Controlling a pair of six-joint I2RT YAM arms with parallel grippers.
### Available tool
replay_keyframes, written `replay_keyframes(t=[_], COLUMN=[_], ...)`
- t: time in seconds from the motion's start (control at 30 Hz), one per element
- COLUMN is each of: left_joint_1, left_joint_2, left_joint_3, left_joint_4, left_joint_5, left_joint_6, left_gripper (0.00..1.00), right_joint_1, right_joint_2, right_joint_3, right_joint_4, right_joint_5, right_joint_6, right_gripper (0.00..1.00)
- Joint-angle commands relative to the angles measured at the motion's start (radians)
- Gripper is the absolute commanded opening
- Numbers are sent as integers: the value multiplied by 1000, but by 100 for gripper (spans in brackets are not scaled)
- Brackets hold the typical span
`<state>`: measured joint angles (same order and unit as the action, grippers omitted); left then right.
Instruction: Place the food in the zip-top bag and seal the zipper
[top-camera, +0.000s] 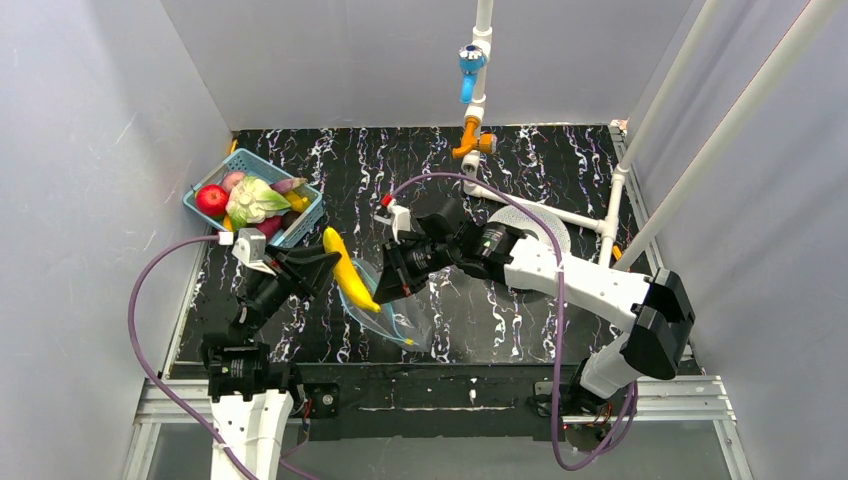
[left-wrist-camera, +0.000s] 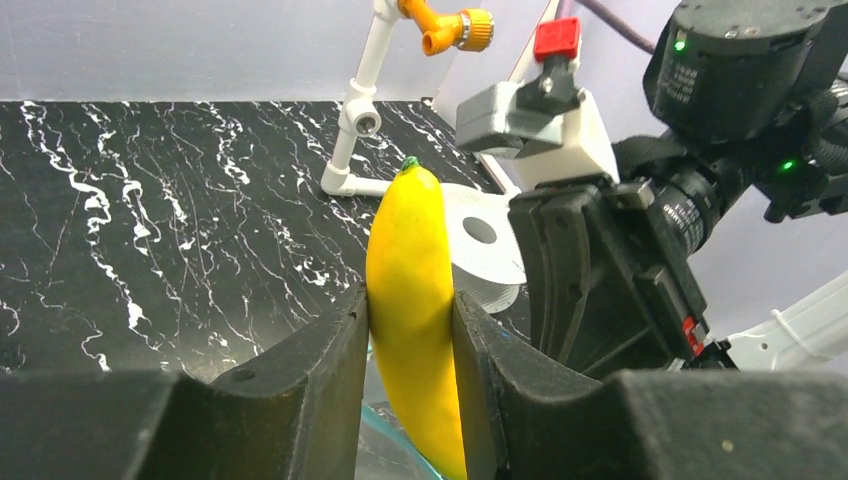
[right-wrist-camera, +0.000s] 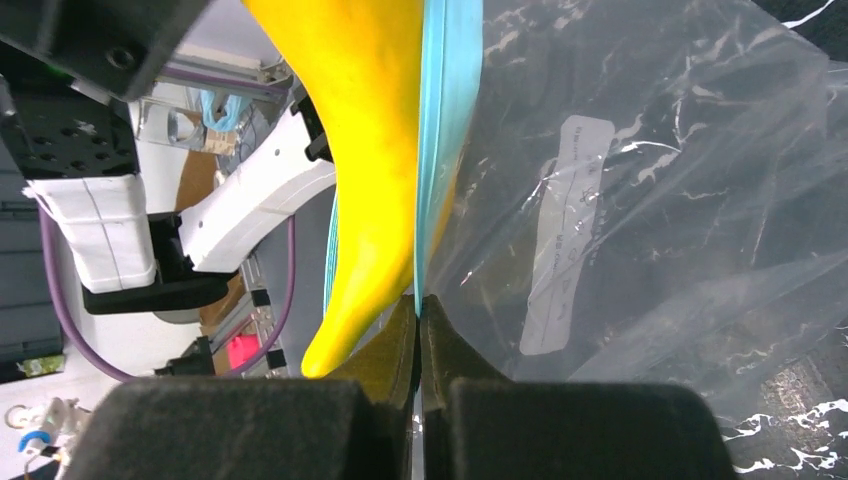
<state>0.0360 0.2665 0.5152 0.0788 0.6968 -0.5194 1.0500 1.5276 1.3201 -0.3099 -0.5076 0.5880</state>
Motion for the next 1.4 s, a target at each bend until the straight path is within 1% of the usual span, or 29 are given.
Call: replay_keyframes(t=[0.0,0.2,0.27,0.3,0.33,0.4,0.43,0.53,0.63,0.67,0.8,0.93,1.0,1.07,1.13,1.23,1.3,1.37], left_joint_1=[-7,-8,-8,-8,-8,-8,-8,-8,-9,-9,-8,-8,-8,-7,-8,-8,-9,-8], left_joint_2=[0,17,31,40,50,67,75,79,73,72,90,143,173,189,183,167,180,209], left_joint_3=[-38,-84,-94,-95,-92,-68,-57,-22,11,28,114,219,254,269,287,335,377,412], left_joint_4=[29,110,156,169,171,119,90,-6,-70,-120,-252,-474,-554,-588,-624,-697,-758,-802], left_joint_5=[21,12,11,20,30,35,34,34,11,-14,-90,-253,-256,-238,-278,-404,-507,-567], left_joint_6=[26,-27,-62,-72,-76,-70,-64,-36,-19,-17,-10,-41,-52,-54,-58,-59,-51,-22], left_gripper=[0,0,2,7,16,41,48,65,73,75,77,76,74,73,73,76,81,83], right_joint_1=[-23,-25,-27,-28,-28,-33,-38,-48,-58,-61,-72,-80,-82,-83,-84,-84,-84,-84], right_joint_2=[-31,-46,-43,-41,-38,-37,-39,-50,-63,-67,-76,-80,-79,-77,-77,-97,-120,-143], right_joint_3=[37,33,38,40,43,45,44,33,19,15,7,3,2,2,1,-5,-21,-30], right_joint_4=[47,47,52,52,52,52,54,60,56,55,52,55,56,54,37,-1,-21,-42], right_joint_5=[-31,-26,-31,-32,-34,-40,-44,-48,-36,-33,-26,-23,-18,-9,10,83,137,184], right_joint_6=[38,33,34,33,34,33,32,31,23,20,13,13,12,7,-9,-41,-66,-92], right_gripper=[1,1,1,1,1,1,1,1,1,1,1,1,1,1,1,1,1,1])
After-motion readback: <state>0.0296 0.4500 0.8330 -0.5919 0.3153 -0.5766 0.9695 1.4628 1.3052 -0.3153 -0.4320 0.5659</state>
